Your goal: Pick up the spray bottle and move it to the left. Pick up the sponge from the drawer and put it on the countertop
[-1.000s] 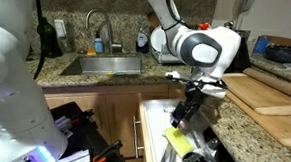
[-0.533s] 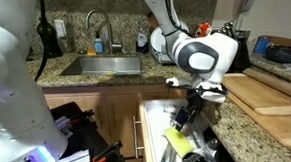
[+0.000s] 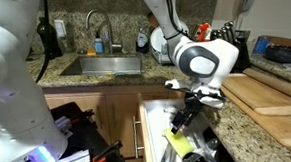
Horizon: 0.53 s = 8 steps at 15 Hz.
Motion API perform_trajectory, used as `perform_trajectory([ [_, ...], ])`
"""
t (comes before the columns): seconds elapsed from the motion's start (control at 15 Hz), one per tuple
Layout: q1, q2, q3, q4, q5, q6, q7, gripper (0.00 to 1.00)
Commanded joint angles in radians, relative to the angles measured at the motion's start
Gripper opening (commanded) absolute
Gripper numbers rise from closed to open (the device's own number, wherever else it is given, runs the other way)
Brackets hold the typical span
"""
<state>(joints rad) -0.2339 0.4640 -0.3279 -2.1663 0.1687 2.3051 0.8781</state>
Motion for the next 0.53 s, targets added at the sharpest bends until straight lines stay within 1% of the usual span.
perform_trajectory([
  [0.0,0.002,0.021,0.011,-0.012,0.009,0.056,-0.024,1.0],
  [0.47,0.029,0.071,0.013,-0.012,0.004,0.1,-0.012,1.0],
])
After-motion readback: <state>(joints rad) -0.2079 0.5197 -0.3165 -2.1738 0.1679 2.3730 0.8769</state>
